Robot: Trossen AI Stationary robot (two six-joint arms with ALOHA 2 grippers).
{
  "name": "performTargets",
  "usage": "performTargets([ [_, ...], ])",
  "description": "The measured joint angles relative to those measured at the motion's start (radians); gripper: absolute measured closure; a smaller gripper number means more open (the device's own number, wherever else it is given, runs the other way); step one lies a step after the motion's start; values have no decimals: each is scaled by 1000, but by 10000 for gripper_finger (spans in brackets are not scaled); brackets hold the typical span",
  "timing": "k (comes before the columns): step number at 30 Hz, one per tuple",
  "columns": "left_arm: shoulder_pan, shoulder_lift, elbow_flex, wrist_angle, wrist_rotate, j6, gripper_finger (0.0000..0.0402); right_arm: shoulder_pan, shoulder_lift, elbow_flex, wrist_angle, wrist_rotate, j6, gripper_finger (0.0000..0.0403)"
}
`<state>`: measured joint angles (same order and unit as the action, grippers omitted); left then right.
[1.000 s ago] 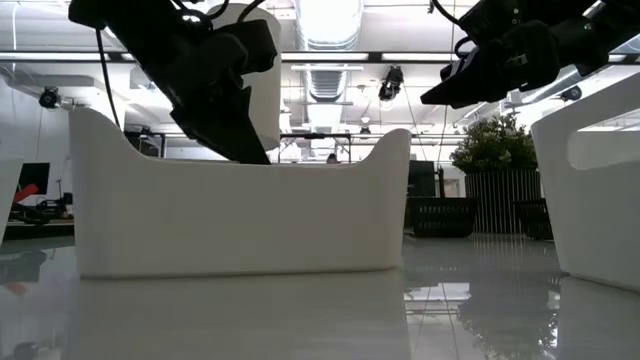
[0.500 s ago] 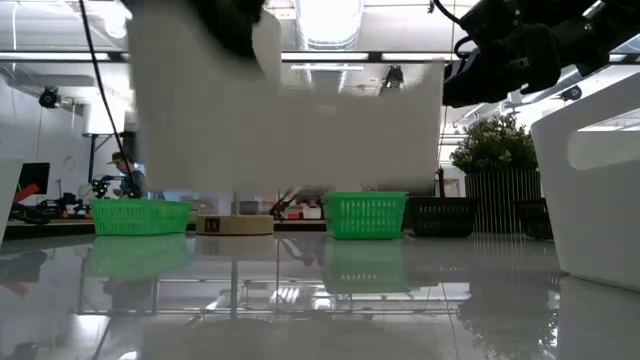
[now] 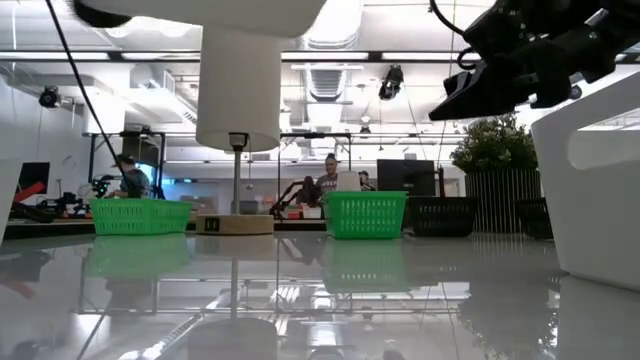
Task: Stack baskets by color
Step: Stack the center white bin on top of the other white bin
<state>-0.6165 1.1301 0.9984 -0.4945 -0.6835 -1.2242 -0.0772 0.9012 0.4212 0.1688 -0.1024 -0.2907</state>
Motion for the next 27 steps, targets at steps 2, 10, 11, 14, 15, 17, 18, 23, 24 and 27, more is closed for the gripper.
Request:
performTargets([
  [2,-37,-33,20,-164,-3,-154,401,0,0,-7,1,0,18,394],
  [10,-137,-54,151,-752,214,-697,402,0,0,-22,0,0,90,394],
  [11,-140,-43,170,-810,290,-740,401,0,0,-23,-1,0,94,394],
  [14,-152,3,222,-937,493,-804,401,0,0,-23,-2,0,95,394],
  [15,-158,17,243,-956,524,-809,401,0,0,-23,-3,0,95,394],
  [17,-168,38,292,-991,550,-820,401,0,0,-23,-3,0,83,394],
  [18,-172,47,318,-1015,556,-836,401,0,0,-23,-3,0,69,394],
  [23,-189,87,376,-1069,622,-897,401,1,-3,-23,-5,-1,60,394],
  [24,-197,90,371,-1072,624,-920,401,3,-3,-24,-10,-1,77,394],
  [27,-218,96,349,-1077,664,-970,401,13,-4,-47,-9,-3,134,394],
])
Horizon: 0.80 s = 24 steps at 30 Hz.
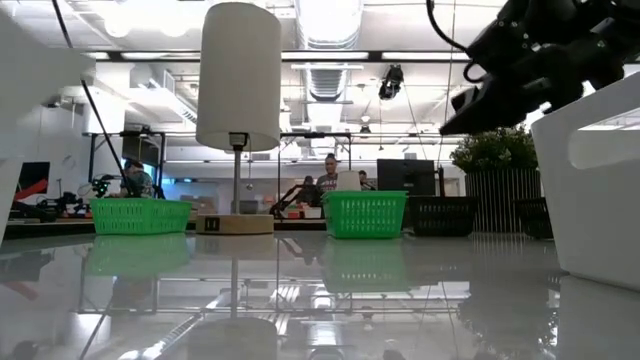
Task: Stack baskets by color
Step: Stack the center white bin on top of the other white bin
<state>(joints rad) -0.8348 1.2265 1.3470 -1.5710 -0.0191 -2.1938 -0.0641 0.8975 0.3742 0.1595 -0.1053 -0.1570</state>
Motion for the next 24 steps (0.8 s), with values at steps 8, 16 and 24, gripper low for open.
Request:
performTargets([
  [8,-35,8,-26,-1,197,-71,401,14,0,-61,24,-1,91,394],
  [16,-36,15,-77,0,219,-79,401,23,0,-68,40,-7,116,394],
  [24,-36,15,-168,0,219,-77,401,25,0,-68,41,-7,116,394],
])
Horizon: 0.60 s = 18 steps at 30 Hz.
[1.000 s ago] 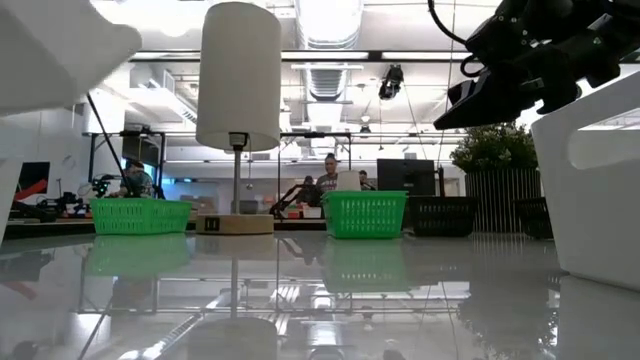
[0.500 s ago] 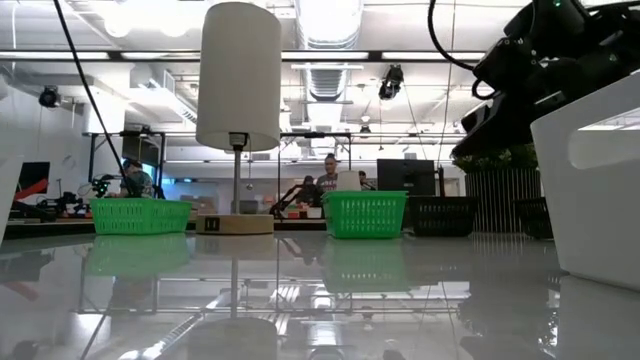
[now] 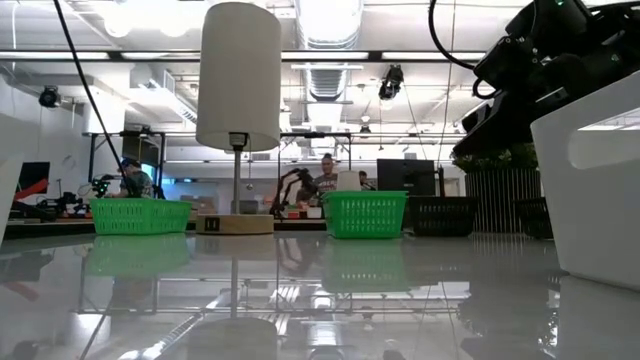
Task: Stack baskets by color
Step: Stack the center white bin on top of the other white bin
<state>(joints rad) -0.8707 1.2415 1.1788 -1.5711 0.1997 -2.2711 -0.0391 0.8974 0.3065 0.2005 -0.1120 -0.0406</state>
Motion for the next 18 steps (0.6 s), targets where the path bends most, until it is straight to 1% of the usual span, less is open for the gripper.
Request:
performTargets([
  [9,0,-1,1,1,0,7,401,0,0,0,0,0,0,394],
  [15,0,-7,-1,38,0,7,401,0,0,0,0,0,-1,394],
  [18,0,-6,-1,45,0,10,392,0,0,0,0,0,-2,394],
])
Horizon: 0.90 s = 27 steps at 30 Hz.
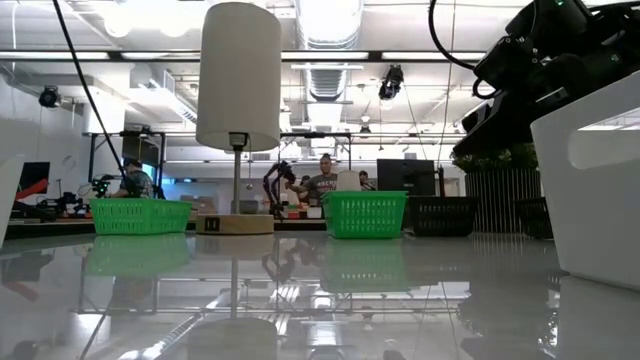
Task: Stack baskets by color
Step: Stack the center white bin on top of the other white bin
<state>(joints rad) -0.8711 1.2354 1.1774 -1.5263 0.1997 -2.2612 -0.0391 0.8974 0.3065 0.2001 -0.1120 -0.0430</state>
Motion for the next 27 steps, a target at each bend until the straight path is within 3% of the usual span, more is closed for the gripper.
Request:
performTargets([
  [10,0,-1,-9,-1,14,46,276,0,0,0,0,0,-7,394],
  [17,0,-6,78,49,211,129,255,0,0,0,0,0,2,394],
  [21,-6,4,113,255,126,315,264,7,0,0,-7,0,33,394],
  [27,-9,51,88,476,-71,740,280,59,0,0,-11,-1,69,394],
])
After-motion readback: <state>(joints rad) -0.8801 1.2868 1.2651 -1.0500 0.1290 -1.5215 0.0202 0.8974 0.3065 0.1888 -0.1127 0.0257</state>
